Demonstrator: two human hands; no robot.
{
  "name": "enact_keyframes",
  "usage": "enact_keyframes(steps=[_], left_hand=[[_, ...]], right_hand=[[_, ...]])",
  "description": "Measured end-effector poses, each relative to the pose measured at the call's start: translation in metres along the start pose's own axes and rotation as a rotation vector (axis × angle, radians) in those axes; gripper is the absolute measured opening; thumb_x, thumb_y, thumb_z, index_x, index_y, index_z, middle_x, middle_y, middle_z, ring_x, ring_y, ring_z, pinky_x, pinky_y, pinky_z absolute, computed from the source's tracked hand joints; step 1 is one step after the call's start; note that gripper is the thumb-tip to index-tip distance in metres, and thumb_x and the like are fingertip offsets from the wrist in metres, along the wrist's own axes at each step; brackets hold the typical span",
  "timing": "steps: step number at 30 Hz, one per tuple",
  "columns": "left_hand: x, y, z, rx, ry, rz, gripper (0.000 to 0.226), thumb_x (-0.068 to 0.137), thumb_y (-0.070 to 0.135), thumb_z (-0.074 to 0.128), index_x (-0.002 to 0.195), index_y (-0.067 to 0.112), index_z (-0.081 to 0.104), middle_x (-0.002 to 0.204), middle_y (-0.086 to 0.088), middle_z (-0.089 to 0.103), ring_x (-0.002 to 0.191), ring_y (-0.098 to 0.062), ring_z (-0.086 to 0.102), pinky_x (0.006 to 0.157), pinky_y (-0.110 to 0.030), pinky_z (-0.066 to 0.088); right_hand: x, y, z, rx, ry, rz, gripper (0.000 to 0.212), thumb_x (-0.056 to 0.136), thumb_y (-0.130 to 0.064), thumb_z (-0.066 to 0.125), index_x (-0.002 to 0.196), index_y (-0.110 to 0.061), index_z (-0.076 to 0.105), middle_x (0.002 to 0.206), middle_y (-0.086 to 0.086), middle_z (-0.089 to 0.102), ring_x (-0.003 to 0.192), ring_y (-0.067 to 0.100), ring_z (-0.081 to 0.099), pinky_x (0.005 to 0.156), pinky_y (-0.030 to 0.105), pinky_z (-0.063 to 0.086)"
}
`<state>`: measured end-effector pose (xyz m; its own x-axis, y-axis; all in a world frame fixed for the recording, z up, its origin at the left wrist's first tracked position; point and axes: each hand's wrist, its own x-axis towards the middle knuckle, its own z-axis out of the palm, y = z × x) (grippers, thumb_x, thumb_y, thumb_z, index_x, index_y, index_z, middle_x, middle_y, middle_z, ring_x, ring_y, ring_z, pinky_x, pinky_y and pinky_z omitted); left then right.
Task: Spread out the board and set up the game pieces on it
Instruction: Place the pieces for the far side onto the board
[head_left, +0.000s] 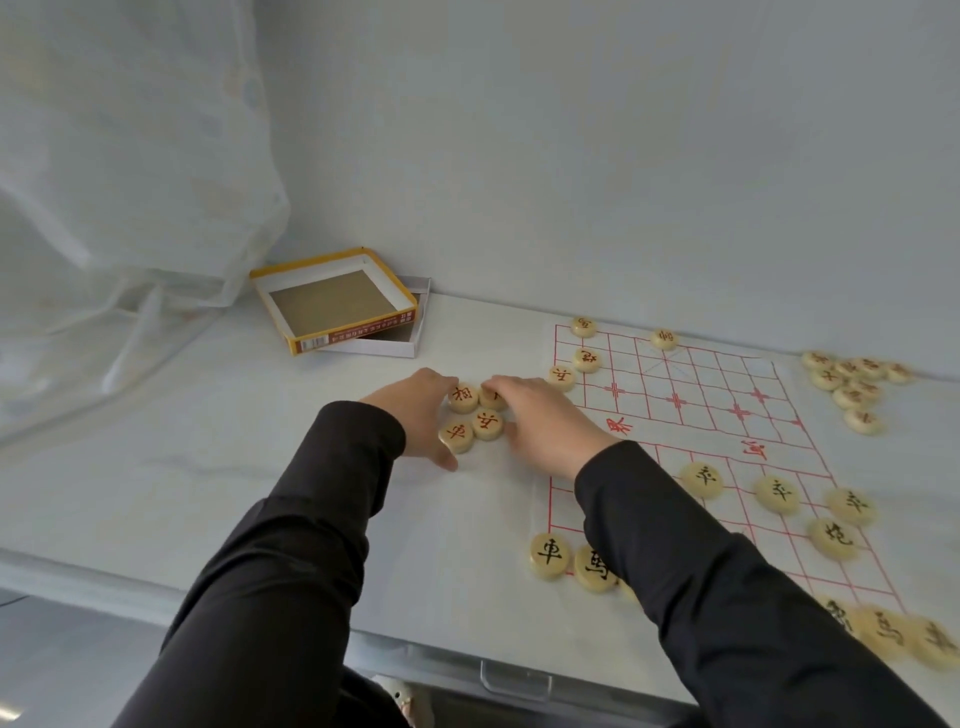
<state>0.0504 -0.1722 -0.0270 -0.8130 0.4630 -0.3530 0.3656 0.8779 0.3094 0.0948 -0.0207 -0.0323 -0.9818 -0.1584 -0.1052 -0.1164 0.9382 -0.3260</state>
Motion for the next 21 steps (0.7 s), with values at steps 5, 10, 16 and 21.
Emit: enact_keyframes(steps=[5, 10, 16, 21], left_hand=[[0.0071, 0.0061, 0.0021, 0.004, 0.058, -0.003, 0.083, 0.073, 0.033, 0.077, 0.141, 0.015, 0.034, 0.141, -0.006, 0.038, 0.126, -0.023, 0.042, 0.104, -0.031, 0.034], [0.009, 0.0052, 0.0025, -0.016, 0.106, -0.006, 0.077, 0.072, 0.033, 0.078, 0.137, 0.016, 0.041, 0.133, -0.005, 0.044, 0.119, -0.022, 0.046, 0.101, -0.03, 0.037], [0.0089, -0.0001, 0.0015, -0.046, 0.109, -0.014, 0.073, 0.07, 0.032, 0.079, 0.133, 0.018, 0.044, 0.128, -0.003, 0.049, 0.114, -0.02, 0.048, 0.098, -0.029, 0.039], [0.0094, -0.0029, 0.0017, -0.045, 0.079, -0.026, 0.072, 0.067, 0.036, 0.081, 0.128, 0.018, 0.046, 0.123, -0.002, 0.054, 0.103, -0.016, 0.048, 0.094, -0.028, 0.04]], right_hand=[[-0.0009, 0.0023, 0.0019, 0.094, 0.0, 0.017, 0.056, 0.09, -0.003, 0.051, 0.141, -0.018, 0.036, 0.14, 0.006, 0.046, 0.126, 0.023, 0.045, 0.101, 0.031, 0.04], [0.0002, 0.0026, 0.0012, 0.112, 0.011, -0.003, 0.059, 0.086, -0.013, 0.063, 0.14, -0.018, 0.039, 0.137, 0.003, 0.05, 0.123, 0.019, 0.049, 0.095, 0.026, 0.04], [0.0006, 0.0015, 0.0002, 0.081, 0.001, -0.012, 0.062, 0.08, -0.016, 0.071, 0.136, -0.017, 0.044, 0.131, 0.004, 0.052, 0.119, 0.02, 0.049, 0.091, 0.026, 0.041], [-0.0009, 0.0004, 0.0015, 0.077, 0.01, -0.002, 0.049, 0.078, -0.017, 0.073, 0.122, -0.016, 0.052, 0.12, 0.003, 0.054, 0.106, 0.018, 0.049, 0.08, 0.023, 0.039]])
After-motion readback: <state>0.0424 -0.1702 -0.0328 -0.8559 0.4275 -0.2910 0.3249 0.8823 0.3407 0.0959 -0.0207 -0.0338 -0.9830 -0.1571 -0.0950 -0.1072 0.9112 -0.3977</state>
